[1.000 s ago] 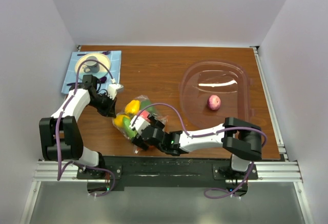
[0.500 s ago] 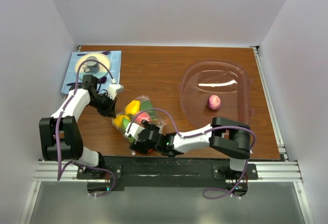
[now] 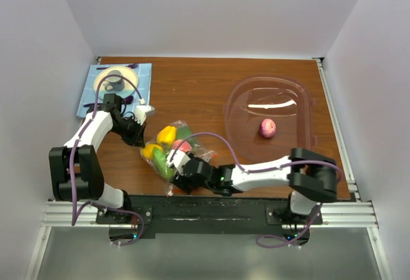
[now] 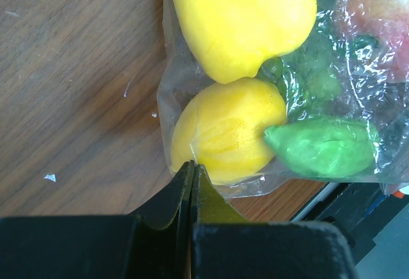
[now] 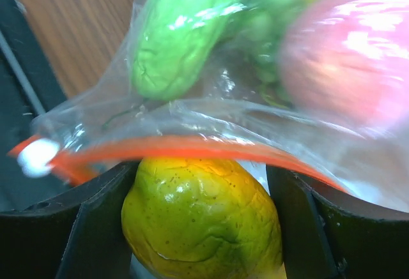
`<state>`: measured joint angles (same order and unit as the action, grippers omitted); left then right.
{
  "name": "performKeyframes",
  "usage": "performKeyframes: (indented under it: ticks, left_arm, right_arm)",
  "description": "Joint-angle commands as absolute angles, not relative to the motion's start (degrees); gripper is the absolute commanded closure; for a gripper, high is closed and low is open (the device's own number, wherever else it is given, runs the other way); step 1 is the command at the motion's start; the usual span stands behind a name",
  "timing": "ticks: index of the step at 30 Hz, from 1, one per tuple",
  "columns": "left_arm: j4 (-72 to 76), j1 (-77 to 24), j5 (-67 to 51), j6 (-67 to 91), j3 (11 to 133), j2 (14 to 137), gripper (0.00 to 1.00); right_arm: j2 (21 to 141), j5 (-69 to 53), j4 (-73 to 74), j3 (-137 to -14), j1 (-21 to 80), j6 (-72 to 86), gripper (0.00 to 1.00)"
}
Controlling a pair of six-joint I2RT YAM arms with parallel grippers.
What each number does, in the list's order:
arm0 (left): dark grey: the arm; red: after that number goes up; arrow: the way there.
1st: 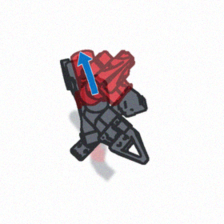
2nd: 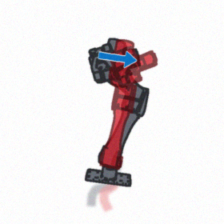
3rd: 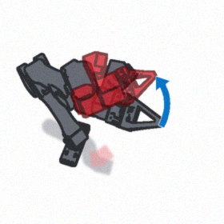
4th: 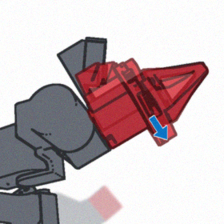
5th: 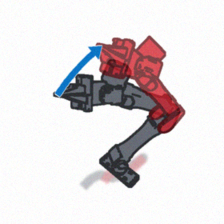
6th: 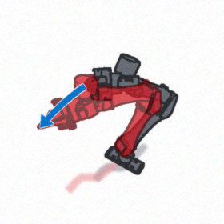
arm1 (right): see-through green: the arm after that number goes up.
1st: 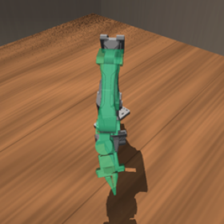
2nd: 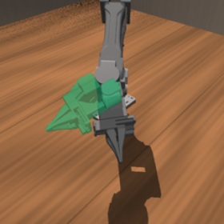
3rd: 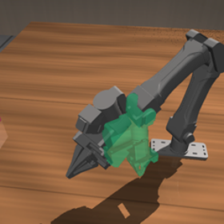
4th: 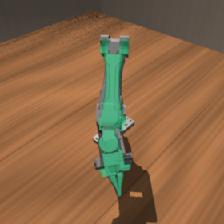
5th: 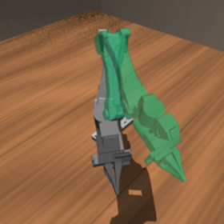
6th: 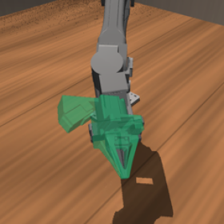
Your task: Open the zip-top bag and remove the fake food
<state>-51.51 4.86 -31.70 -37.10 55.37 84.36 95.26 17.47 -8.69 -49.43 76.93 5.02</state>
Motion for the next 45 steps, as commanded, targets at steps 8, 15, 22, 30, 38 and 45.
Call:
performKeyframes:
  ticks: [8, 15, 22, 30, 38, 45]
  left_arm:
    - [-50.7, 5.1, -31.6, -37.4, 54.8, 83.1, 1.00]
    - [-52.4, 5.1, -33.0, -37.4, 56.3, 82.6, 1.00]
    - [-53.4, 5.1, -34.2, -37.5, 57.0, 82.3, 1.00]
    - [-54.1, 5.1, -34.5, -37.9, 57.4, 82.7, 1.00]
    - [-63.4, 5.0, -39.9, -38.2, 64.2, 80.4, 1.00]
    - [-66.6, 5.1, -40.9, -39.6, 65.7, 80.0, 0.79]
  right_arm:
    - [70.9, 25.9, 9.7, -47.9, 65.8, 23.7, 1.00]
    - [67.8, 40.0, 15.0, -48.2, 52.0, 27.1, 1.00]
    - [75.5, 42.6, 23.5, -55.5, 46.9, 29.9, 0.01]
    - [67.4, 42.8, 17.2, -53.2, 50.0, 21.6, 0.01]
    - [61.5, 38.1, 10.0, -45.3, 67.8, 20.3, 1.00]
    - [70.0, 33.4, 4.8, -40.4, 73.2, 28.0, 1.00]
